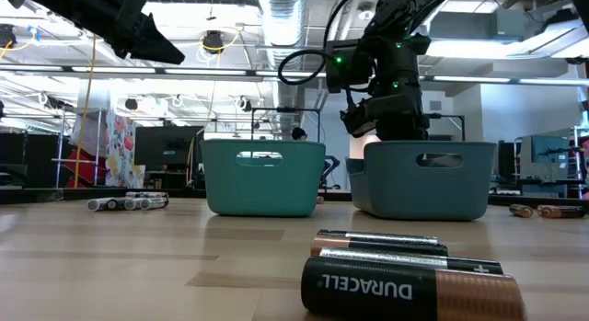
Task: Sort batteries
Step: Put the silver battery into the blue bin
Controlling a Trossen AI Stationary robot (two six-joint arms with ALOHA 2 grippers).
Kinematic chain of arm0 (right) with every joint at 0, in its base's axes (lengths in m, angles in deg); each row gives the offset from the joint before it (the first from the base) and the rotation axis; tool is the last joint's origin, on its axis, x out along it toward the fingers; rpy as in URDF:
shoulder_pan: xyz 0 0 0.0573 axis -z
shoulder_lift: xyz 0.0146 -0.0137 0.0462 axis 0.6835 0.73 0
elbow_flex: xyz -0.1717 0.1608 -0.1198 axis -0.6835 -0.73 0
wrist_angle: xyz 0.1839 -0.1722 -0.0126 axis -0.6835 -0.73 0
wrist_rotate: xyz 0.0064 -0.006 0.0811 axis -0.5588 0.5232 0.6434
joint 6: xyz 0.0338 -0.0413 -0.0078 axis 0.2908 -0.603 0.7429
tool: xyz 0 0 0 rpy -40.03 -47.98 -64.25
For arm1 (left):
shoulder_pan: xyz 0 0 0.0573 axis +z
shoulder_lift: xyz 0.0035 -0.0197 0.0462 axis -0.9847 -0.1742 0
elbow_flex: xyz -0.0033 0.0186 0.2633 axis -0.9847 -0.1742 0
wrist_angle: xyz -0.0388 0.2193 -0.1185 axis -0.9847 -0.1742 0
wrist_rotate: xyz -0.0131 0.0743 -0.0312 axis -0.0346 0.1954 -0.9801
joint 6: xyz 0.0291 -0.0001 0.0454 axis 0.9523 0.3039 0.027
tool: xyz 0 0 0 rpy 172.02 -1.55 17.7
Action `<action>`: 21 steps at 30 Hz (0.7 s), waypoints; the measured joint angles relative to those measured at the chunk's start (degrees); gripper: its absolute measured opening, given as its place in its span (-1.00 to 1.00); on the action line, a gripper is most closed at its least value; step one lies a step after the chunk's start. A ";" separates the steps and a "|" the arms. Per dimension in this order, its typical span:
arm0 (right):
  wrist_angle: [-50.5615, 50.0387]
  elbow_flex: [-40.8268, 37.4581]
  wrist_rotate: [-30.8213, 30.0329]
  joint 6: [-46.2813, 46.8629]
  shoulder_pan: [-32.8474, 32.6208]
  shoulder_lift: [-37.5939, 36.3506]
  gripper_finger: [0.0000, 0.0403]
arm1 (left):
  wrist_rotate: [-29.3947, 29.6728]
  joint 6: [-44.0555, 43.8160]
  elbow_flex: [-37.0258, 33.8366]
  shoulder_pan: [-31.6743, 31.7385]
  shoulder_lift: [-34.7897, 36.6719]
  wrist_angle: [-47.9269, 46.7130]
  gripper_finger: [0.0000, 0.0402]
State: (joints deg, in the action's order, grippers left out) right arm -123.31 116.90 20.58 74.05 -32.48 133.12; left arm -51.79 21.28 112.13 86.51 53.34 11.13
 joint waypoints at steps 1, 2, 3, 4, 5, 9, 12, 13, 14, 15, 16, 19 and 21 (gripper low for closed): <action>0.00 0.00 0.00 0.02 0.00 0.00 -0.51 | 0.00 0.00 0.00 0.00 0.00 0.00 -0.43; 0.02 0.00 0.00 0.04 0.00 0.00 -0.49 | 0.00 0.00 0.00 0.00 0.00 0.00 -0.43; 0.05 0.00 0.00 0.04 -0.05 0.00 -0.46 | 0.00 0.00 0.00 0.00 0.00 0.00 -0.43; 0.12 0.00 0.00 0.04 -0.11 0.00 -0.43 | 0.00 0.00 0.00 0.00 0.00 0.00 -0.43; 0.16 0.00 0.00 0.04 -0.13 0.00 -0.40 | 0.00 0.00 0.00 0.00 0.00 0.00 -0.43; 0.20 0.00 0.00 0.04 -0.13 0.00 -0.26 | 0.00 0.00 0.00 0.00 0.00 -0.01 -0.43; 0.17 0.00 0.00 0.04 -0.13 0.00 -0.19 | 0.00 0.00 0.00 0.00 0.00 -0.02 -0.43; 0.17 0.00 0.00 0.04 -0.13 0.00 -0.17 | 0.00 0.00 0.00 0.00 0.00 -0.02 -0.43; 0.17 0.00 0.00 0.04 -0.13 0.00 -0.16 | 0.00 0.00 0.00 0.00 0.00 -0.02 -0.43; 0.09 0.02 0.00 0.03 -0.11 -0.04 -0.15 | 0.00 0.00 0.00 0.00 0.00 -0.02 -0.43; -0.09 0.00 0.00 0.04 -0.11 -0.24 -0.15 | 0.00 0.00 0.00 0.00 0.00 -0.02 -0.43; -1.17 0.02 0.00 0.09 -0.01 -2.16 -0.17 | 0.00 0.00 0.00 0.00 0.00 -0.02 -0.43; -1.52 0.02 0.00 0.15 0.26 -4.46 -0.19 | 0.00 0.00 0.00 0.00 0.00 0.00 -0.43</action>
State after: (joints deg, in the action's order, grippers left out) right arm -124.83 116.92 20.58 74.20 -32.22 128.66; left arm -51.78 21.28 112.13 86.51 53.34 11.13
